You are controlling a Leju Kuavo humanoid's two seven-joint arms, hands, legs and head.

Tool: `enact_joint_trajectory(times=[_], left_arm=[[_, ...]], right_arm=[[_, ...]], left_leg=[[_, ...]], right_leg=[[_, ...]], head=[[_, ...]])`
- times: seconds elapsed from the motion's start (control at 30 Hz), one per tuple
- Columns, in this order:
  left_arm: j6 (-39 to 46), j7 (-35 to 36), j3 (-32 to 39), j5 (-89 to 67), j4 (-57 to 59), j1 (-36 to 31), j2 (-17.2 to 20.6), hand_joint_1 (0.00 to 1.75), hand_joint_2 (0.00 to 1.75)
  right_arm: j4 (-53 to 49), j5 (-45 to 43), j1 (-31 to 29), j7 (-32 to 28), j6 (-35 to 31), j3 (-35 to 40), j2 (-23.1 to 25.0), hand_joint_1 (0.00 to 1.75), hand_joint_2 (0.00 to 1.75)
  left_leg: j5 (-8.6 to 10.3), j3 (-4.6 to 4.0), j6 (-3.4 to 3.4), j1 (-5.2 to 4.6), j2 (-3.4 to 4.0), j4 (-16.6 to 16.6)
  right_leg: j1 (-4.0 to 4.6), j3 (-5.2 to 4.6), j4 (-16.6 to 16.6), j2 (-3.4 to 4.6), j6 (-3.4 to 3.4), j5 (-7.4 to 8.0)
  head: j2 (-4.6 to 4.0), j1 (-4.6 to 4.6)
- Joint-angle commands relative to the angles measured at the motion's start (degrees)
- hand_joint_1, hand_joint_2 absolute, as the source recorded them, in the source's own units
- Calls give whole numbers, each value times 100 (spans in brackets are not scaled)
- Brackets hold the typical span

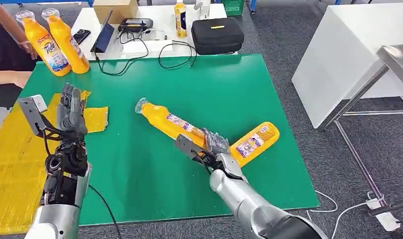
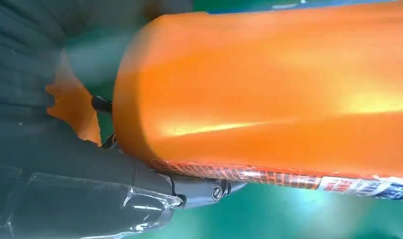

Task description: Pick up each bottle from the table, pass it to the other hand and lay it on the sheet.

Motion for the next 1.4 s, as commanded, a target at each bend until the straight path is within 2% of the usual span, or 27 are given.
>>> enact_joint_trajectory(times=[0.03,0.2,0.37,0.83,1.03,1.4], left_arm=[[-1766,436,6,1196,1761,409,533,0,175],[-2562,818,-450,1997,1693,895,551,0,175],[-2626,945,-1154,2586,1107,1297,567,0,175],[-2532,979,-1279,2692,1021,1255,570,0,175],[-2569,891,-1397,2949,1100,1169,598,0,175],[-2567,794,-1419,3268,806,1070,580,0,175]], right_arm=[[-325,-78,-109,-861,-450,-522,53,175,175],[-616,-341,-50,-1313,-686,-439,101,175,175],[-669,-628,32,-1376,-861,-119,101,175,175],[-636,-683,24,-1338,-788,7,101,175,175],[-666,-972,17,-1155,-716,601,101,175,175],[-912,-1846,63,-850,-594,2163,101,175,175]], left_leg=[[1,40,-18,5,33,-30],[-2,7,-6,0,22,-10],[-5,6,-11,6,20,-12],[0,-16,-6,4,2,-1],[-1,-12,-7,6,4,-3],[-1,-16,-9,9,2,1]], right_leg=[[5,29,-24,21,-13,6],[-1,-1,-4,11,-4,-1],[5,0,-10,10,-7,-3],[3,-16,-1,-4,-5,-2],[4,-14,-1,-3,-5,-2],[8,-16,-1,-6,-7,-1]], head=[[0,0],[0,0],[2,-2],[2,0],[0,0],[0,0]])
